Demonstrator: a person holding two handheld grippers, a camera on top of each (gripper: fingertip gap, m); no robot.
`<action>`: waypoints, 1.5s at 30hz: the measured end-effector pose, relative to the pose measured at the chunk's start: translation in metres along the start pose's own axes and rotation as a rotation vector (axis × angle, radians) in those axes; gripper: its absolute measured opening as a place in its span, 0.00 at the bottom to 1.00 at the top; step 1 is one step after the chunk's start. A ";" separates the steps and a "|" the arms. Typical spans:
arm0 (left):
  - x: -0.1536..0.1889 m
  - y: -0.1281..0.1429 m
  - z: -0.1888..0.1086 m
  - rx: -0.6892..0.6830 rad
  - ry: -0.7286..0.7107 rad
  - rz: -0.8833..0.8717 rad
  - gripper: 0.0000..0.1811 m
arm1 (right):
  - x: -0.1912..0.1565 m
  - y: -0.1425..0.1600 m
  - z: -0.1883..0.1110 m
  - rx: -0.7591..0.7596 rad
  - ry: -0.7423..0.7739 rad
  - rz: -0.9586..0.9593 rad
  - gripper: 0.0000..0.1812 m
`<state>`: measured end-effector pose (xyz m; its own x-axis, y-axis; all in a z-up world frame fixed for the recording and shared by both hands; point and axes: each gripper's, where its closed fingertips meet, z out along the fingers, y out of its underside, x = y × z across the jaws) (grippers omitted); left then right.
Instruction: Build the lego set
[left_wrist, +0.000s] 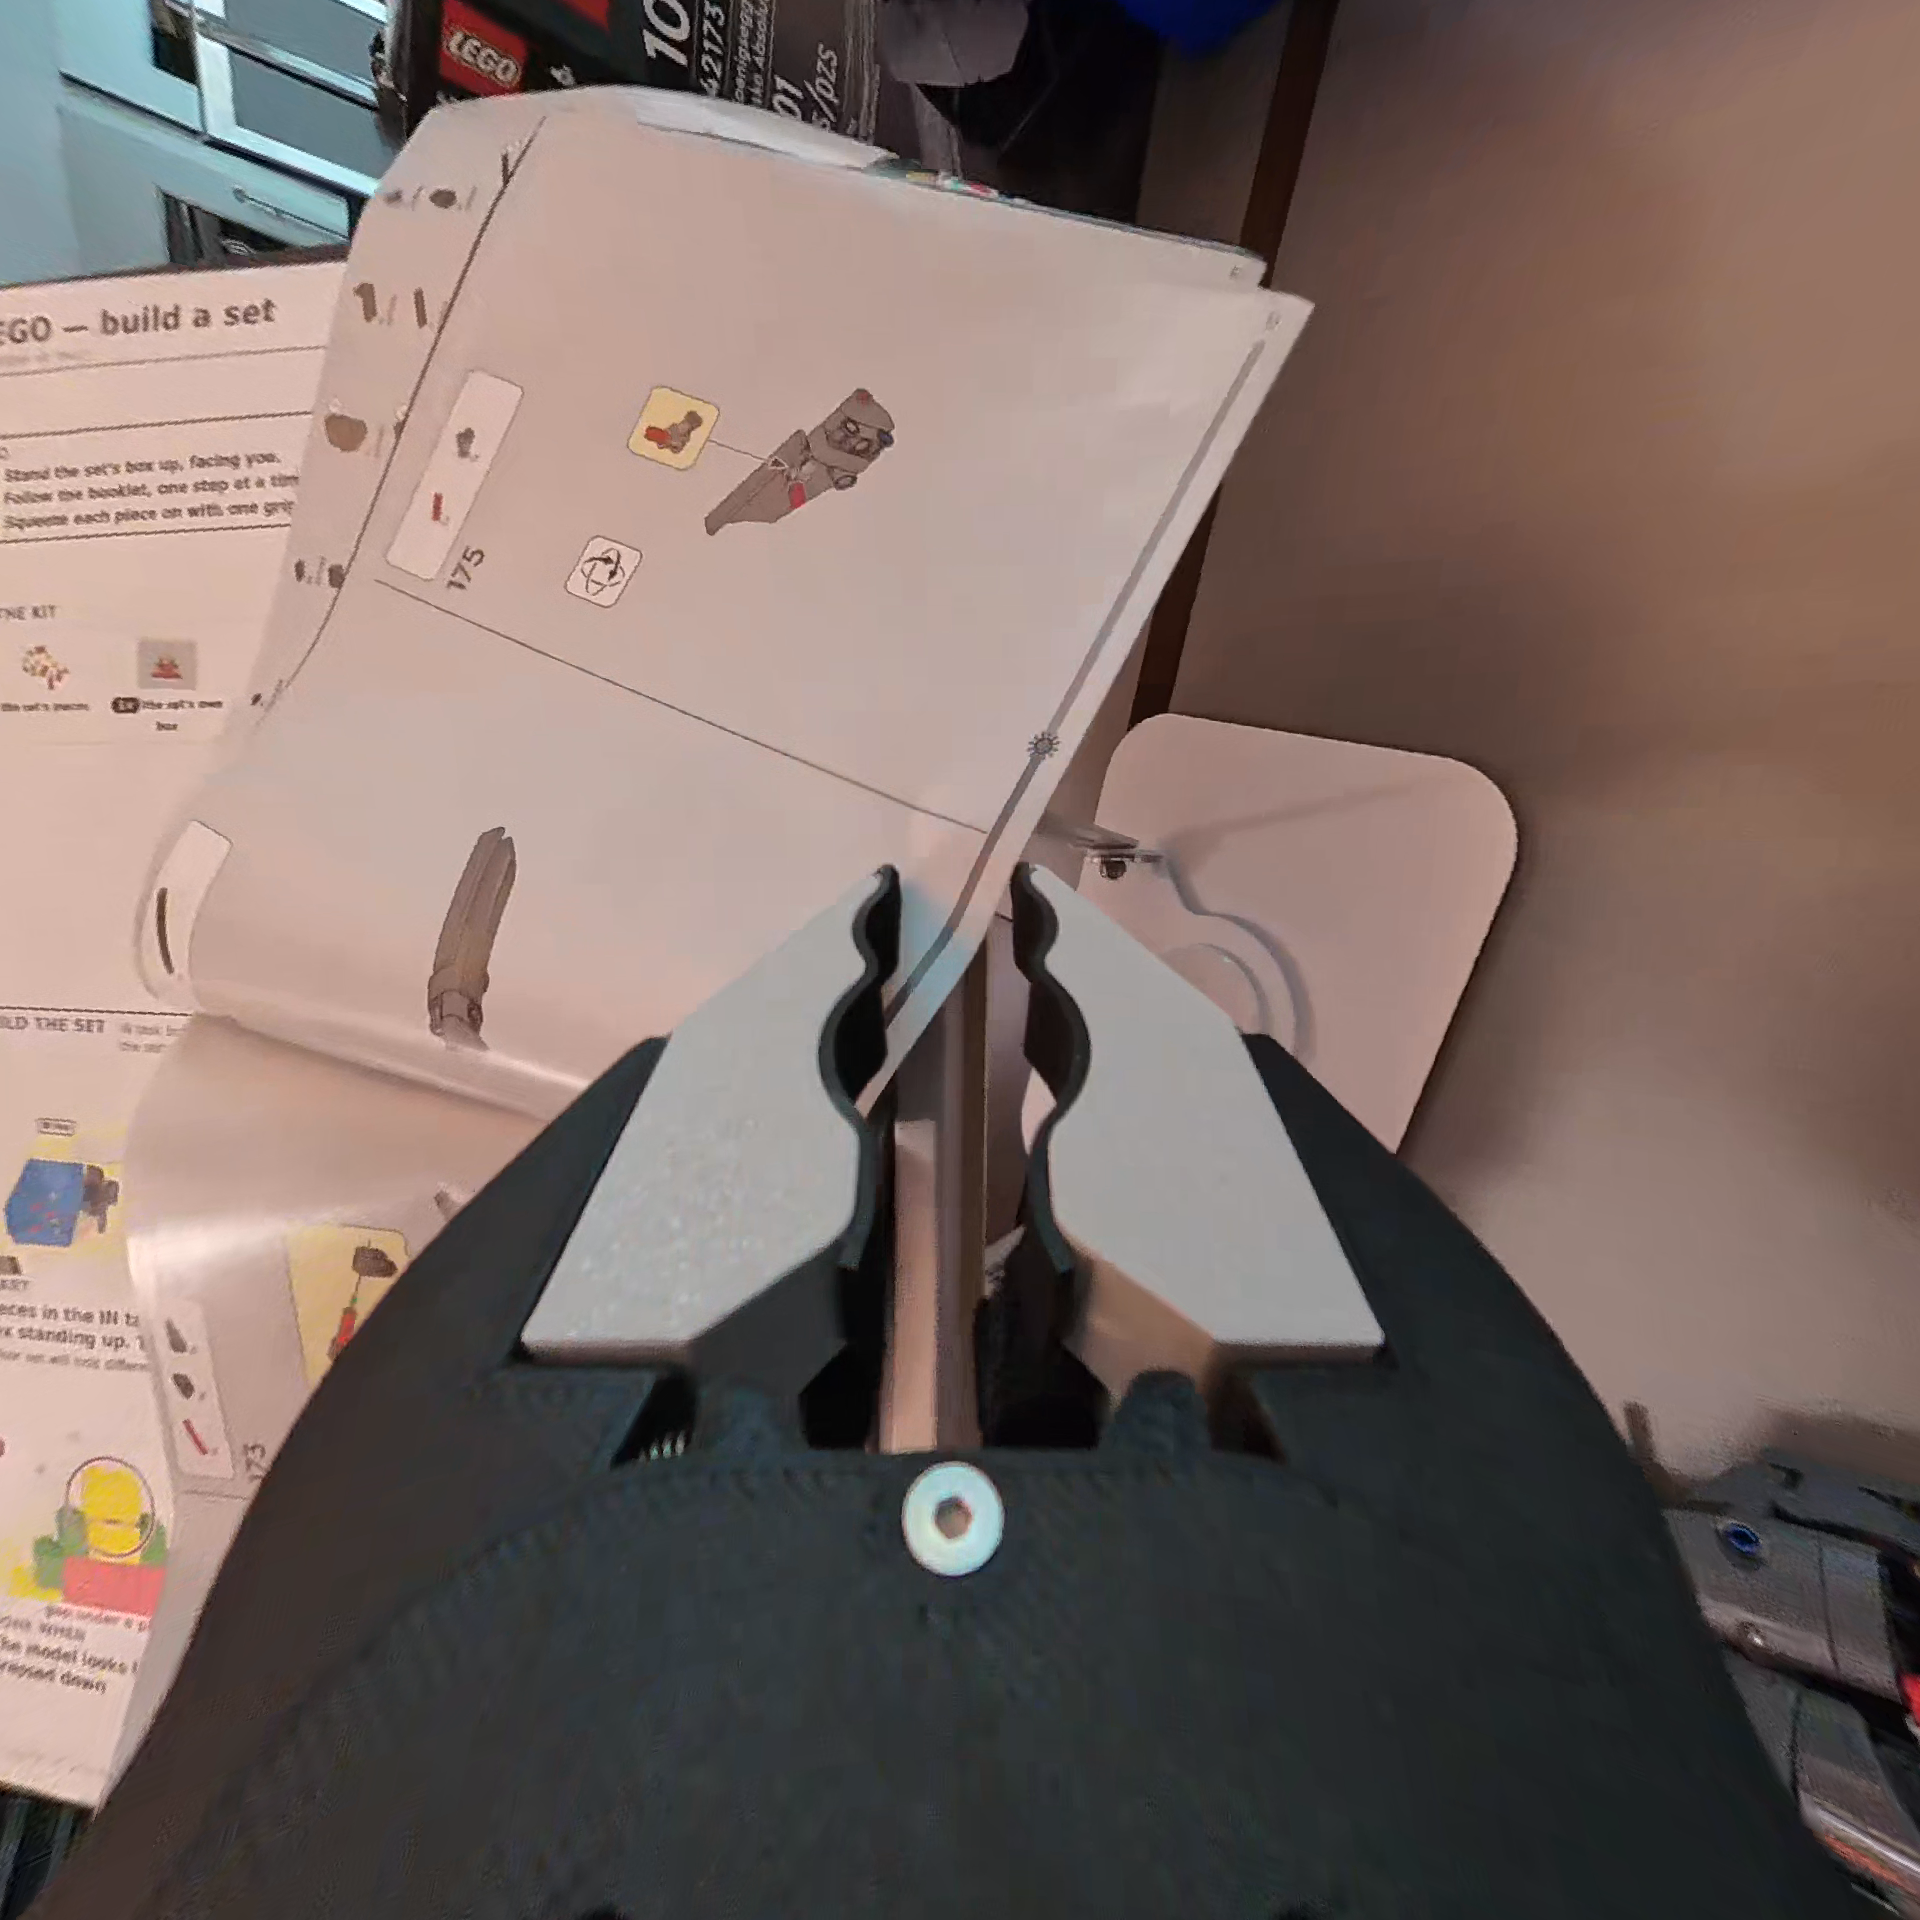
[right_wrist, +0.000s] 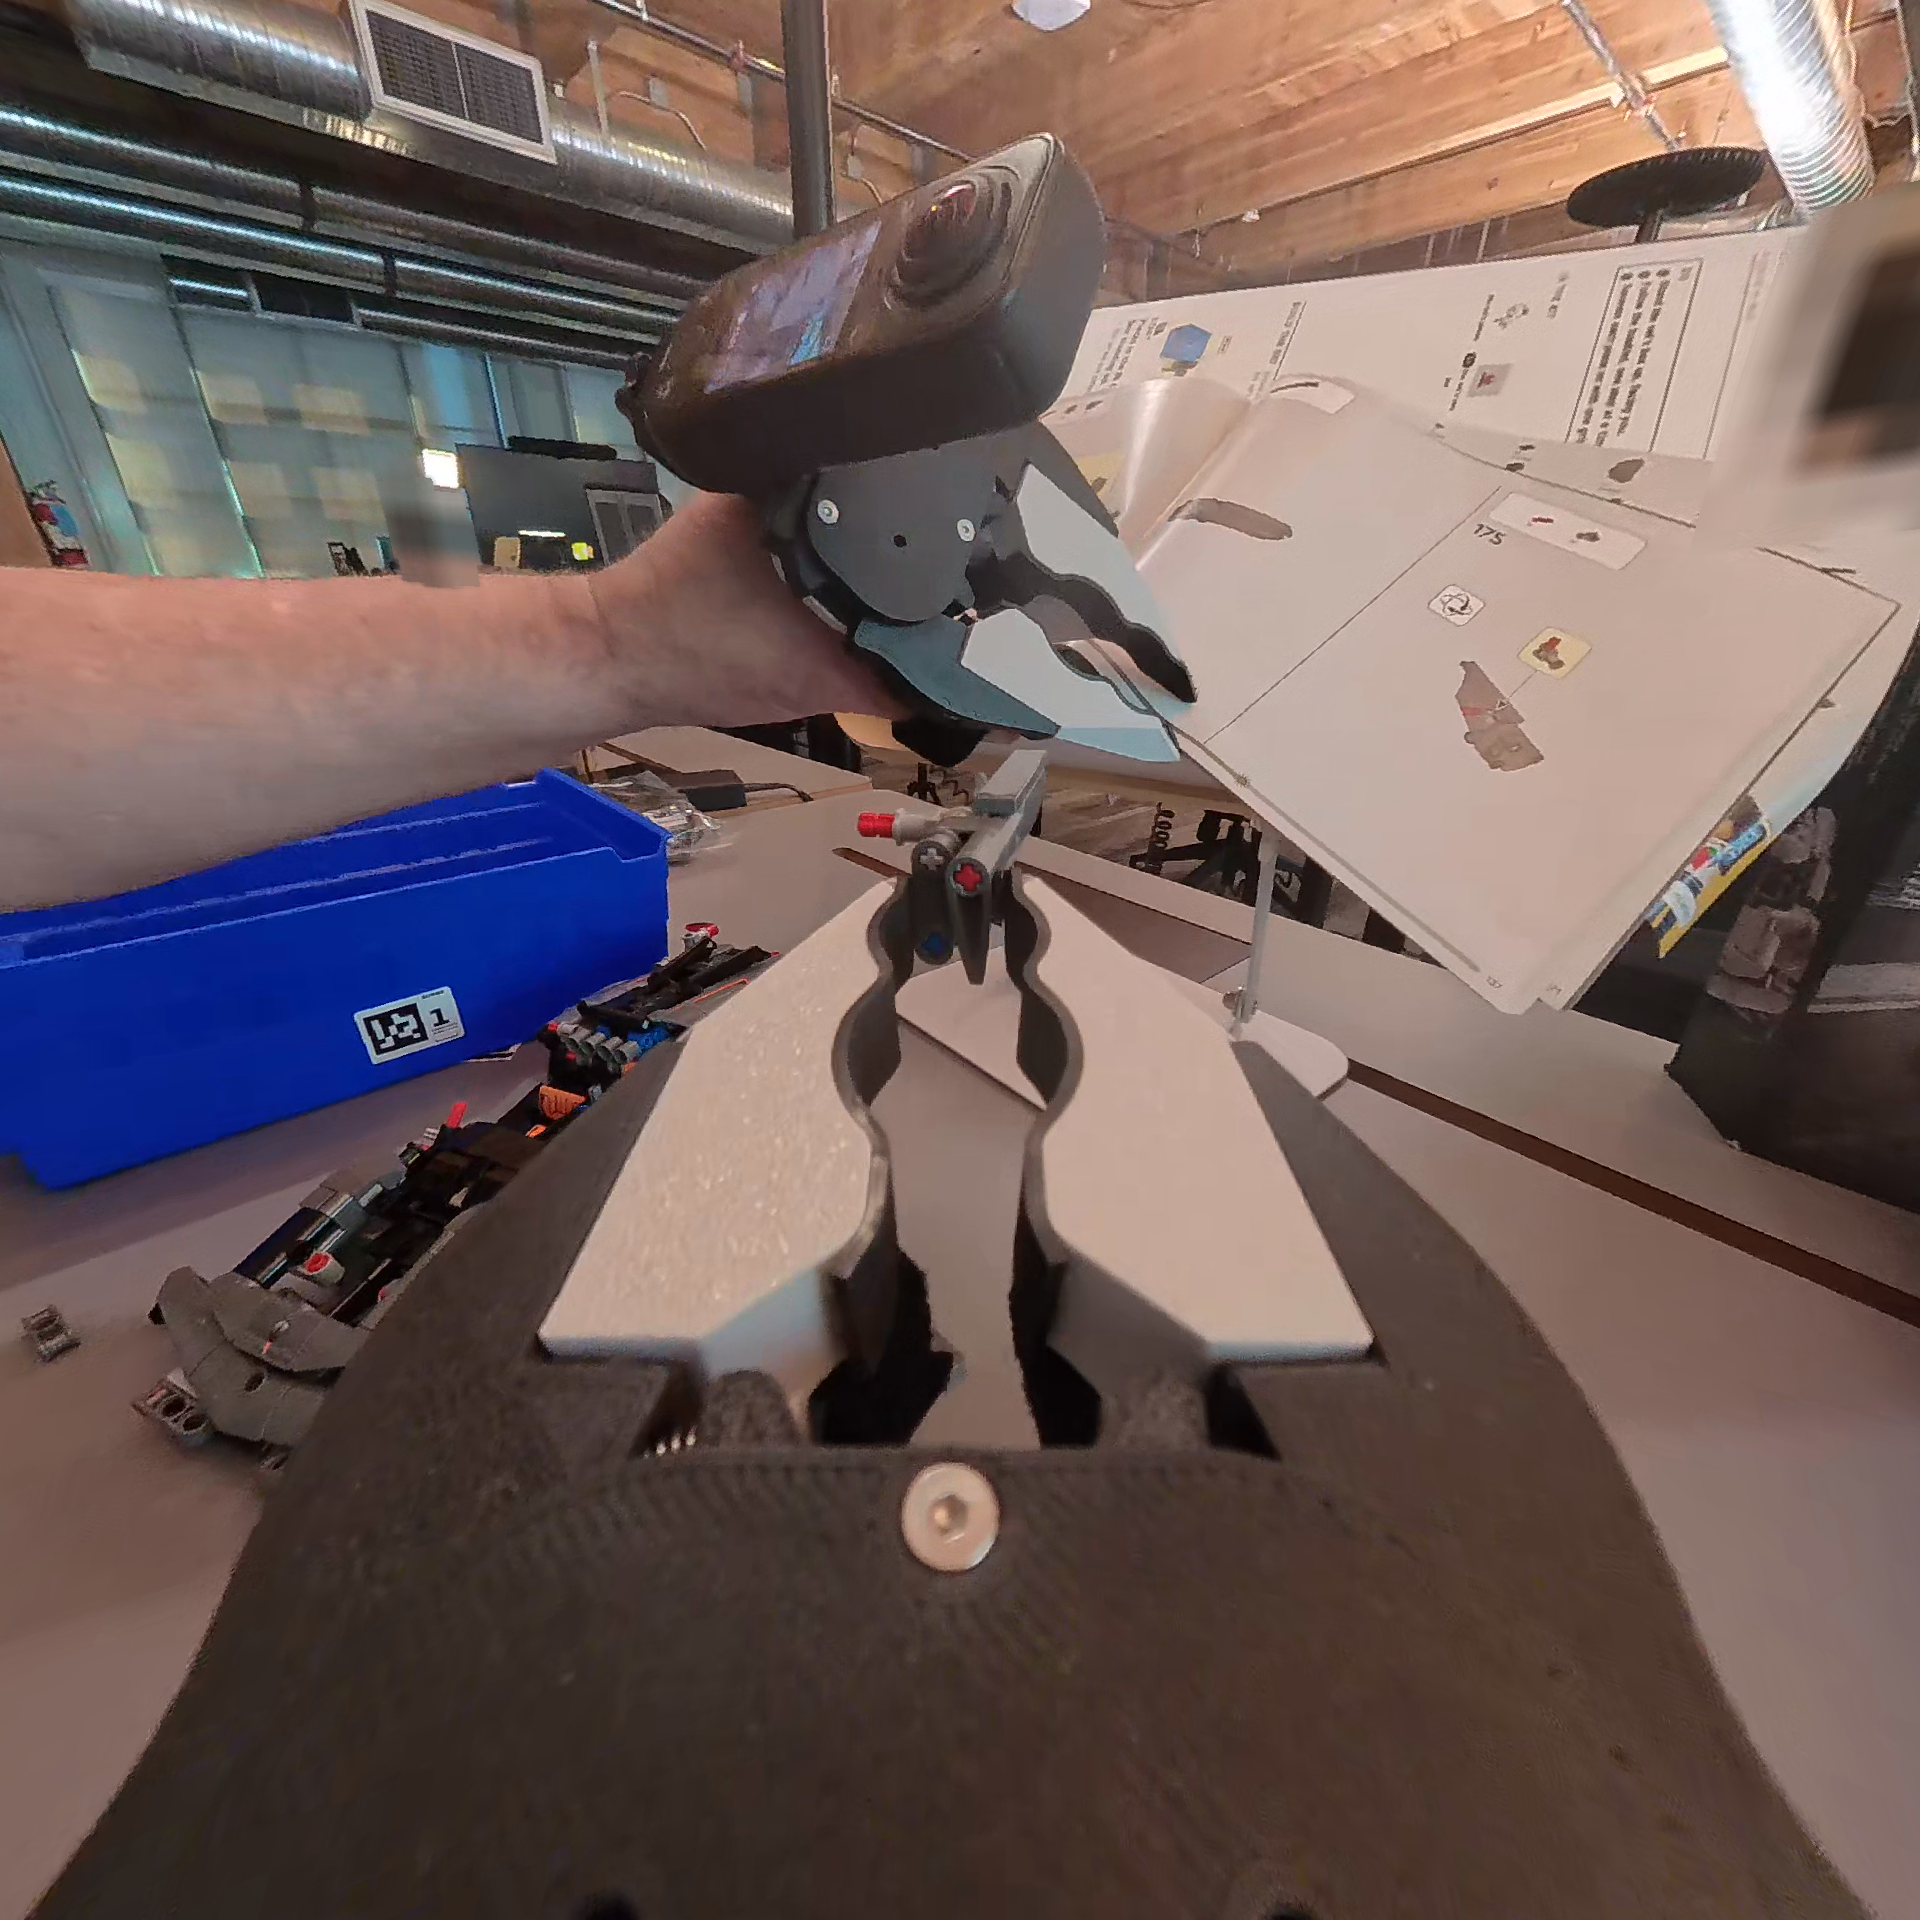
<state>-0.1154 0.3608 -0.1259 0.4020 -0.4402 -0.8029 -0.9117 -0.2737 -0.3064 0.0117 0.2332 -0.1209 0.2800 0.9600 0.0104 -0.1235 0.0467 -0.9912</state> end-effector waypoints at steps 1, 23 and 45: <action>0.001 0.002 0.000 -0.006 0.015 0.004 0.11 | 0.000 0.001 0.001 -0.004 -0.003 0.003 0.09; 0.011 0.010 0.000 -0.034 0.220 -0.058 0.00 | 0.001 0.006 0.002 -0.019 -0.015 0.017 0.09; -0.101 -0.013 0.074 -0.091 0.086 -0.140 0.32 | -0.010 0.014 0.008 -0.017 -0.083 0.091 0.08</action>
<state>-0.1508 0.4719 -0.0790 0.5336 -0.4631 -0.7077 -0.8366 -0.4118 -0.3613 -0.0001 0.2262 -0.1334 0.1883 0.9796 -0.0701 -0.1283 -0.0462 -0.9907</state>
